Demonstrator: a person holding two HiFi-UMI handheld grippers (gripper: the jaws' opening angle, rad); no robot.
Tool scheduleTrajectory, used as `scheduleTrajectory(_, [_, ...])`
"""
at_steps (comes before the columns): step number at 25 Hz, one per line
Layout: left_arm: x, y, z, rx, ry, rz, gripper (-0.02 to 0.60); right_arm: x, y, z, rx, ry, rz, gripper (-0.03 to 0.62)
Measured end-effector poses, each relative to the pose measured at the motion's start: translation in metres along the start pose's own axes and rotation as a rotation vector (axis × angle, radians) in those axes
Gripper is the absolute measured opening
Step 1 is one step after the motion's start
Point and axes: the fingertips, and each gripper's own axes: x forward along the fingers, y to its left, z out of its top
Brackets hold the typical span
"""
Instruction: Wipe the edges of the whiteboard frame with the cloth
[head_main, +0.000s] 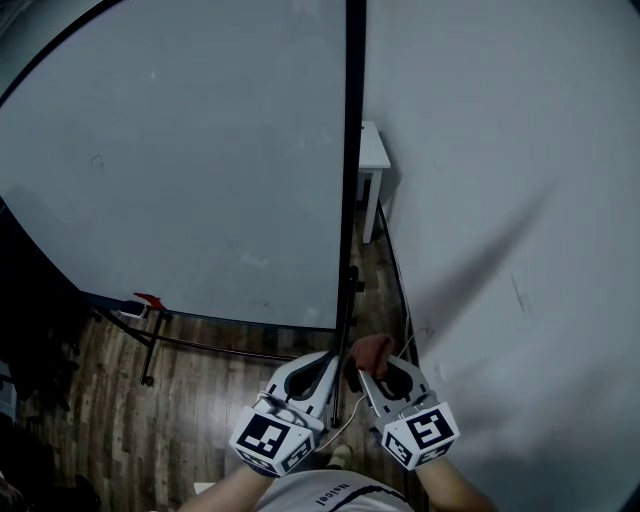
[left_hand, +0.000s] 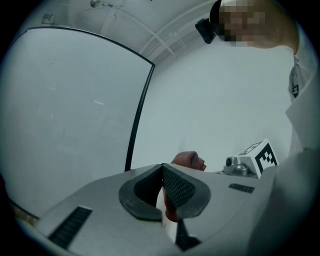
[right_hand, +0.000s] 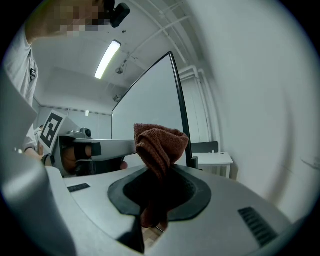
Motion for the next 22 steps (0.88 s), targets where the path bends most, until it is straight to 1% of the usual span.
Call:
scheduleTrajectory(8, [-0.003,-0.004,-0.014,-0.012,0.017,0.012,0.008,0.000,0.000,-0.010,0.014,0.007,0.011,0.074])
scheduleTrajectory(13, [-0.003,-0.006,-0.016,0.001,0.028,0.014,0.008,-0.001,0.004,-0.009,-0.004,0.007,0.019,0.074])
scheduleTrajectory(22, [-0.004,-0.010,-0.015,-0.010,0.011,0.031,0.008,-0.007,0.004,-0.006,-0.015,0.001,0.023,0.074])
